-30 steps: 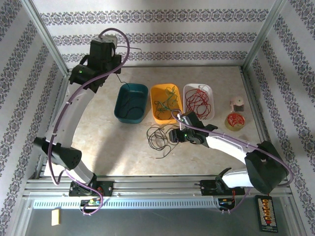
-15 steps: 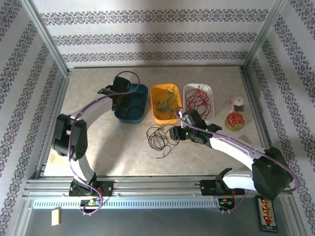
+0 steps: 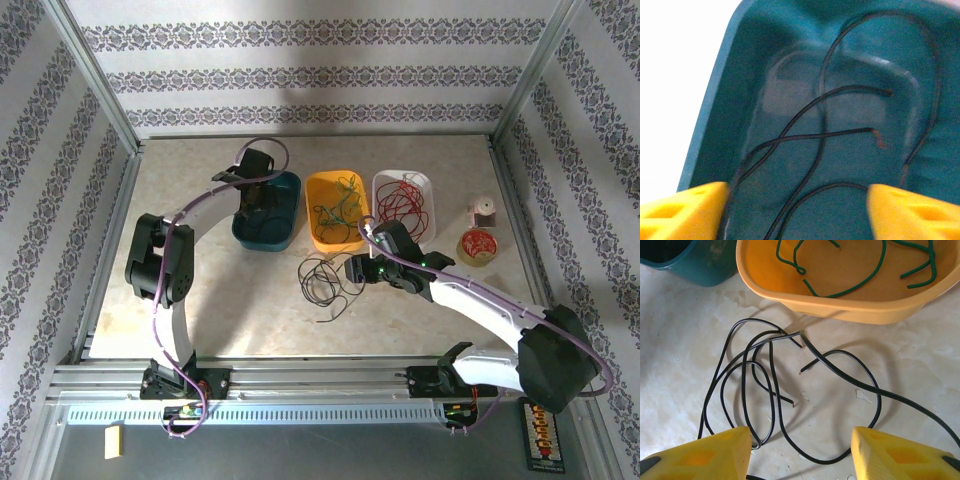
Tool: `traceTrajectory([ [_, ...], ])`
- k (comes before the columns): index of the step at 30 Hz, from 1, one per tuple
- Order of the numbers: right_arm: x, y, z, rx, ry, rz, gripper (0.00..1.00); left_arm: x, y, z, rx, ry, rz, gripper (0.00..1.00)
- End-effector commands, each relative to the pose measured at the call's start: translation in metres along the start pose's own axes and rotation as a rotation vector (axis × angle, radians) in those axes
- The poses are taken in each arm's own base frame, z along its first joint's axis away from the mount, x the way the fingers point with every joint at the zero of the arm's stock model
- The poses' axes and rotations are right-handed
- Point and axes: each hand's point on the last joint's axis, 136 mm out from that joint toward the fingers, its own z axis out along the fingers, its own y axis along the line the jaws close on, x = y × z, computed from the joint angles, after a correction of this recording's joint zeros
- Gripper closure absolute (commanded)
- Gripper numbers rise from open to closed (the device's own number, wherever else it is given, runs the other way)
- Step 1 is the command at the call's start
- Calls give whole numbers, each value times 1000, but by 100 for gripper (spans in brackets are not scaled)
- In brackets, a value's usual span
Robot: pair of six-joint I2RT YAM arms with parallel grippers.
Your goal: Untangle the cables
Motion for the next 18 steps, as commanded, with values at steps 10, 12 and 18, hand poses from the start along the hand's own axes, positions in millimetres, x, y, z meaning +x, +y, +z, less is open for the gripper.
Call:
traceTrajectory([
  [10, 38, 23, 17, -70, 176, -105, 45, -20, -72, -125, 166, -180, 244, 4],
  [12, 47, 32, 20, -109, 216, -128, 45, 13, -84, -126, 241, -120, 298, 5],
  [18, 59, 40, 23, -133, 256, -158, 46, 142, -121, -145, 653, 115, 536, 7],
])
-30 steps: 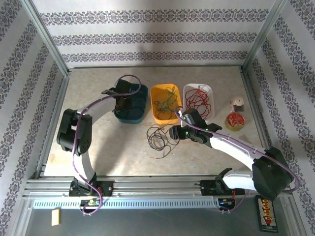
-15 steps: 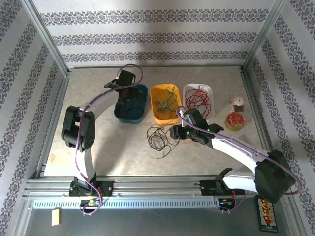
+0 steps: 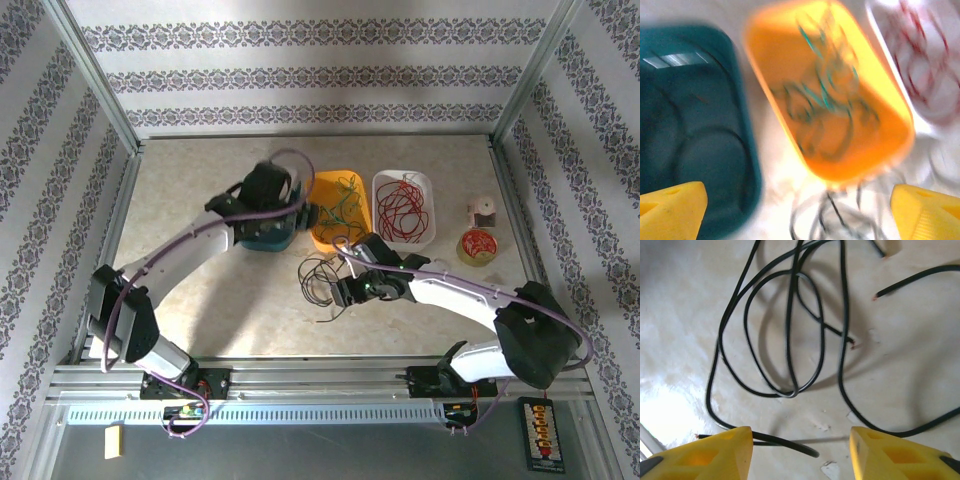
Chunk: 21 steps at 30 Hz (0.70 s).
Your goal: Untangle the cables
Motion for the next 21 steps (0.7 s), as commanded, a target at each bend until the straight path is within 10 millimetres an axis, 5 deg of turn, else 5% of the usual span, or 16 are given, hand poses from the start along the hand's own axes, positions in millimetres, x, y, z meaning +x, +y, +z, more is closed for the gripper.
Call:
traceTrajectory([
  [1, -7, 2, -8, -5, -27, -12, 45, 62, -53, -2, 301, 148, 134, 7],
  [5, -23, -33, -30, 15, -148, 159, 45, 130, -76, -7, 380, 274, 298, 8],
  [8, -34, -54, -50, -4, -253, 274, 45, 154, -82, 0, 361, 277, 383, 7],
  [13, -36, -72, -64, -4, -295, 360, 45, 166, -95, 13, 318, 235, 545, 7],
  [17, -35, -75, -64, -16, -300, 383, 45, 156, -93, 38, 219, 169, 606, 9],
  [21, -33, -74, -62, -27, -293, 397, 45, 155, -99, 58, 231, 164, 620, 23],
])
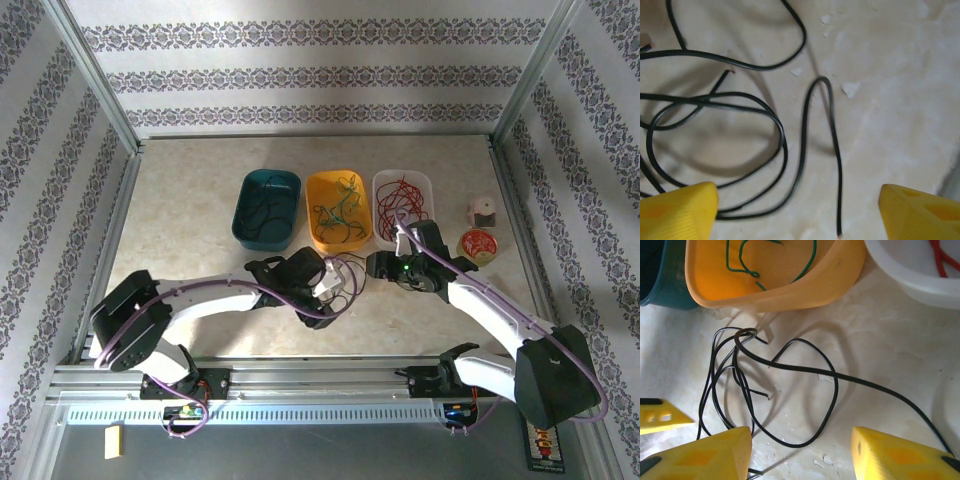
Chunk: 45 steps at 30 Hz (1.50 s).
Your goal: Untangle the cables
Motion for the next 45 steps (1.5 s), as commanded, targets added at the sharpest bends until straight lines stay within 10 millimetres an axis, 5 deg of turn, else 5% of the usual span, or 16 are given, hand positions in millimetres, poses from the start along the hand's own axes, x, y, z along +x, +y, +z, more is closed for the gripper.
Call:
traceTrajectory([
  [1, 0, 4, -2, -34, -8, 24, 45, -20, 6, 16, -36, -41, 59, 31],
  [5, -2, 5, -7, -31, -29, 24, 45, -25, 9, 17, -51, -21, 57, 86],
  [7, -1, 5, -9, -33, -32, 22, 45, -46, 12, -3, -78, -79, 44, 100],
  [13, 2, 4, -6, -27, -28, 10, 45, -127, 15, -100, -90, -371, -28, 100],
  [17, 2, 6, -3, -23, -26, -1, 46, -161, 33, -165, -67, -537, -158, 100],
  [29, 0, 6, -3, -8, -43, -14, 46, -179, 108, -293, -115, -891, -459, 100],
  [32, 1, 8, -3, -17, -40, -18, 46, -195, 90, -325, 62, -1003, -409, 100],
  [36, 3, 38, -3, -78, -19, -133, 45, -211, 55, -338, 283, -1008, -321, 100],
  [41, 5, 72, -1, -117, -3, -252, 44, -208, 20, -360, 446, -1046, -217, 100],
  [45, 0, 72, 3, -89, -20, -258, 44, -199, 5, -388, 446, -1130, -152, 100],
])
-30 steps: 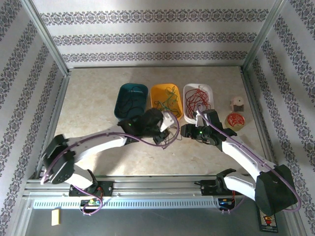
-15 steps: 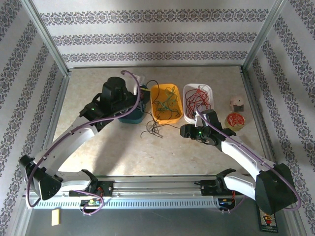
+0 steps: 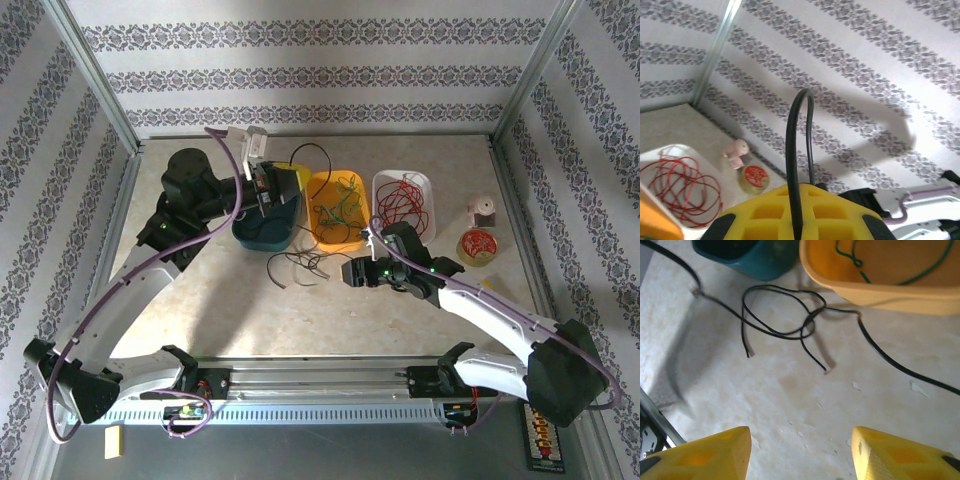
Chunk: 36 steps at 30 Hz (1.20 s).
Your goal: Untangle the cables
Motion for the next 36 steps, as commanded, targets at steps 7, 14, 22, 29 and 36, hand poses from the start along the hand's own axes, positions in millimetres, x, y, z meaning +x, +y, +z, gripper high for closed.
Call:
traceTrajectory([
  [7, -20, -14, 0, 90, -76, -6, 44, -45, 26, -31, -323, -176, 145, 100],
  [14, -20, -17, 0, 101, -77, 1, 44, -65, 103, -25, -610, -194, 229, 100],
  [22, -14, -19, -3, 110, -66, -1, 44, -65, 212, -26, -818, -111, 224, 100],
  [29, -10, -25, -6, 125, -70, 7, 44, -8, 279, -21, -886, 41, 127, 100],
  [36, -8, -27, -5, 131, -66, 7, 44, 34, 287, -36, -915, 54, 24, 100],
])
